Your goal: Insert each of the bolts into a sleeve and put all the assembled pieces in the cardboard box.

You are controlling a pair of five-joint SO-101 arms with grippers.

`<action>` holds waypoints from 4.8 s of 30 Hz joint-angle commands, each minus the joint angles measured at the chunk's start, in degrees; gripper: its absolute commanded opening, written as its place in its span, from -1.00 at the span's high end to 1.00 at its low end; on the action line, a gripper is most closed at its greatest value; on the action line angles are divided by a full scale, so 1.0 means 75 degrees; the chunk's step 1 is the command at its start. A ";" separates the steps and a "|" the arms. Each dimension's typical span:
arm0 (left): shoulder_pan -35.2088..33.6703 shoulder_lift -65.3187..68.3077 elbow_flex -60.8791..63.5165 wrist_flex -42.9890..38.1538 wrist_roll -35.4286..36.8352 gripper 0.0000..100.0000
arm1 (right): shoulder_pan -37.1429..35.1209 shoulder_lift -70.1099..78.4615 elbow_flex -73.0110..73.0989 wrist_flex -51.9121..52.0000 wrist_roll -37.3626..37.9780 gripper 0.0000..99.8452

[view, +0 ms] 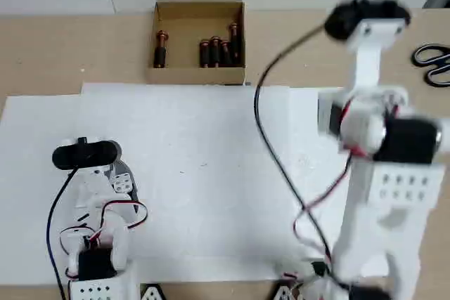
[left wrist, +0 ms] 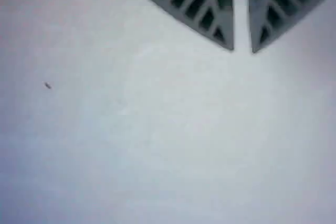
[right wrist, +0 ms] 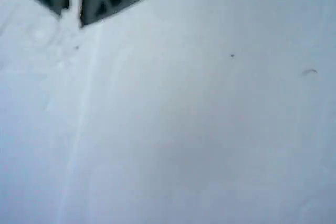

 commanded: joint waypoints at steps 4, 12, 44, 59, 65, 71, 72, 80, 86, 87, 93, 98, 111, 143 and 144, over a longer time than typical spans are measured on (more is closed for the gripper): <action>-0.0035 -0.0082 -0.0053 0.0023 -0.0023 0.99 | 0.0076 -0.3253 0.4771 -0.1999 -0.0012 1.00; -0.0035 -0.0082 -0.0053 0.0023 -0.0023 0.99 | 0.0076 -0.5480 0.8205 -0.3053 -0.0047 1.00; -0.0035 -0.0082 -0.0053 0.0023 -0.0023 0.99 | 0.0064 -0.9536 1.2753 -0.4401 -0.0023 0.99; -0.0035 -0.0082 -0.0053 0.0023 -0.0023 0.99 | 0.0029 -0.9536 1.2753 -0.4413 0.0000 0.99; -0.0035 -0.0082 -0.0053 0.0023 -0.0023 0.99 | 0.0029 -0.9536 1.2753 -0.4413 0.0000 0.99; -0.0035 -0.0082 -0.0053 0.0023 -0.0023 0.99 | 0.0029 -0.9536 1.2753 -0.4413 0.0000 0.99; -0.0035 -0.0082 -0.0053 0.0023 -0.0023 0.99 | 0.0029 -0.9536 1.2753 -0.4413 0.0000 0.99; -0.0035 -0.0082 -0.0053 0.0023 -0.0023 0.99 | 0.0029 -0.9536 1.2753 -0.4413 0.0000 0.99; -0.0035 -0.0082 -0.0053 0.0023 -0.0023 0.99 | 0.0029 -0.9536 1.2753 -0.4413 0.0000 0.99; -0.0035 -0.0082 -0.0053 0.0023 -0.0023 0.99 | 0.0029 -0.9536 1.2753 -0.4413 0.0000 0.99; -0.0035 -0.0082 -0.0053 0.0023 -0.0023 0.99 | 0.0029 -0.9536 1.2753 -0.4413 0.0000 0.99; -0.0035 -0.0082 -0.0053 0.0023 -0.0023 0.99 | 0.0029 -0.9536 1.2753 -0.4413 0.0000 0.99; -0.0035 -0.0082 -0.0053 0.0023 -0.0023 0.99 | 0.0029 -0.9536 1.2753 -0.4413 0.0000 0.99; -0.0035 -0.0082 -0.0053 0.0023 -0.0023 0.99 | 0.0029 -0.9536 1.2753 -0.4413 0.0000 0.99; -0.0035 -0.0082 -0.0053 0.0023 -0.0023 0.99 | 0.0029 -0.9536 1.2753 -0.4413 0.0000 0.99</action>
